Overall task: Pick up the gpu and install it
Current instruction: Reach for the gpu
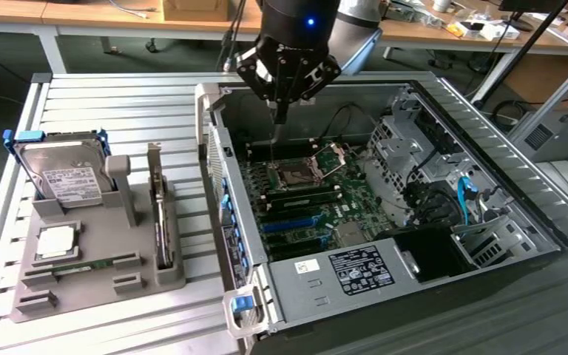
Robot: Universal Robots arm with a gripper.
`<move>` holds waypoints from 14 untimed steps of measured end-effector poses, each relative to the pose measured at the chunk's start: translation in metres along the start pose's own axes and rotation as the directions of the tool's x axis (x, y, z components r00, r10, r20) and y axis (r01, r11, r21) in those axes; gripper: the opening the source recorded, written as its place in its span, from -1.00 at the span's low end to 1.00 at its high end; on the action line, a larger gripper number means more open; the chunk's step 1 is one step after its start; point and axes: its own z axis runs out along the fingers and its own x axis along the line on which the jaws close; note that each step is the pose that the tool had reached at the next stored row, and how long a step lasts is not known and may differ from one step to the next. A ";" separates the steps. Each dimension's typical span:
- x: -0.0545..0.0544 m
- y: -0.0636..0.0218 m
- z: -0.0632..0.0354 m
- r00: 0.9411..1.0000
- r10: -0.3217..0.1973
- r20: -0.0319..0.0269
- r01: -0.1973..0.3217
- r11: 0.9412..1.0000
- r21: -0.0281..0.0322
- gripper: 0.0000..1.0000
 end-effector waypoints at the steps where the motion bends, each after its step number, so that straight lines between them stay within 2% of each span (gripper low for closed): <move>1: 0.003 -0.0003 -0.0001 1.000 0.000 0.000 0.000 1.000 0.000 -0.79; 14: 0.055 -0.0041 -0.0014 1.000 0.000 0.000 0.000 1.000 0.000 -0.79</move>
